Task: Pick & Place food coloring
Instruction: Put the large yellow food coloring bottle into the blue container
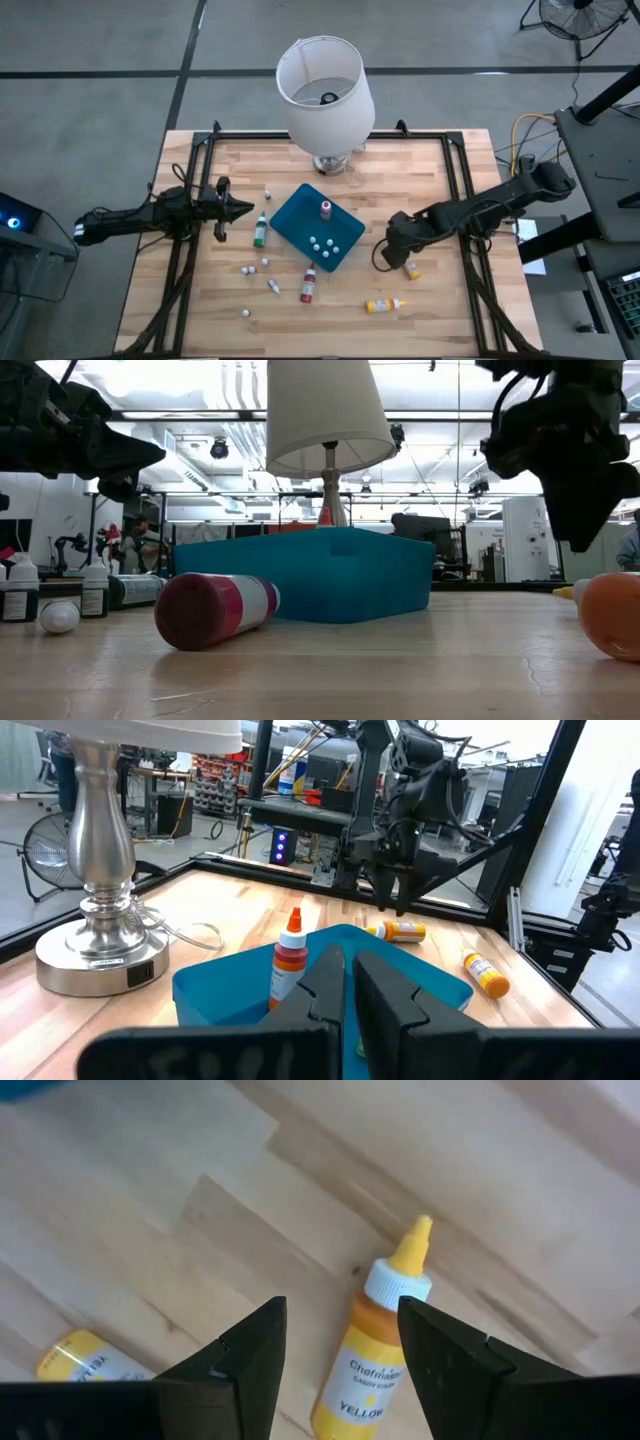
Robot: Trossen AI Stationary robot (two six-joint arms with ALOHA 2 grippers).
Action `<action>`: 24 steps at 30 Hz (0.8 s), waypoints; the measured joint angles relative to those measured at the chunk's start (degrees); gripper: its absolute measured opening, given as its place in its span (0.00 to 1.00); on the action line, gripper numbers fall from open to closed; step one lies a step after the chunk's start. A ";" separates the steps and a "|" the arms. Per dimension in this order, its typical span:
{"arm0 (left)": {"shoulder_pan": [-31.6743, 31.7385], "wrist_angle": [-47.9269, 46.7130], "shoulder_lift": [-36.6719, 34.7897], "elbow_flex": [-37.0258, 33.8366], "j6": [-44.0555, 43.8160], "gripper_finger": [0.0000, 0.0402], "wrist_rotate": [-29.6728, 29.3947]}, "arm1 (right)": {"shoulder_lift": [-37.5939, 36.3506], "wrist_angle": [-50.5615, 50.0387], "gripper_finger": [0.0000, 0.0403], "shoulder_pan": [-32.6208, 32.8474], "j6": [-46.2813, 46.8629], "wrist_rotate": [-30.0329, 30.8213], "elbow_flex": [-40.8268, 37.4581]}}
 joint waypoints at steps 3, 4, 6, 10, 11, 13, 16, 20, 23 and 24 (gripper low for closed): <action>0.00 0.00 0.00 0.00 0.00 0.00 -0.01 | 1.74 0.00 0.45 -0.76 -0.90 -2.43 0.20; 0.01 0.02 -0.01 0.00 0.00 0.00 0.00 | 2.25 0.01 0.45 -0.98 -1.28 -2.93 0.22; 0.00 0.01 -0.01 0.00 -0.01 0.00 0.01 | 2.89 -0.03 0.45 -1.30 -1.53 -3.20 0.25; 0.02 0.00 -0.02 0.00 -0.02 0.00 0.01 | 2.93 -0.58 0.45 -2.12 -1.51 -2.99 0.37; 0.02 0.02 -0.02 0.00 0.00 0.00 0.01 | 2.93 -1.45 0.45 -2.39 -1.51 -2.98 0.37; 0.00 0.01 -0.01 0.00 -0.01 0.00 0.00 | 2.93 -3.84 0.45 -2.99 -1.51 -2.96 0.37; 0.00 0.02 -0.01 0.00 -0.02 0.00 0.01 | 3.10 -5.79 0.45 -3.26 -1.73 -2.52 0.33; 0.01 0.02 -0.01 0.00 -0.02 0.00 0.01 | 3.15 -5.57 0.45 -3.21 -1.64 -1.83 0.33; 0.01 0.02 -0.01 0.00 0.00 0.00 0.01 | 3.66 -5.53 0.45 -3.23 -1.66 -1.21 0.31; 0.00 0.02 0.00 0.00 0.00 0.00 0.01 | 3.81 -5.52 0.45 -3.22 -1.69 -1.21 0.31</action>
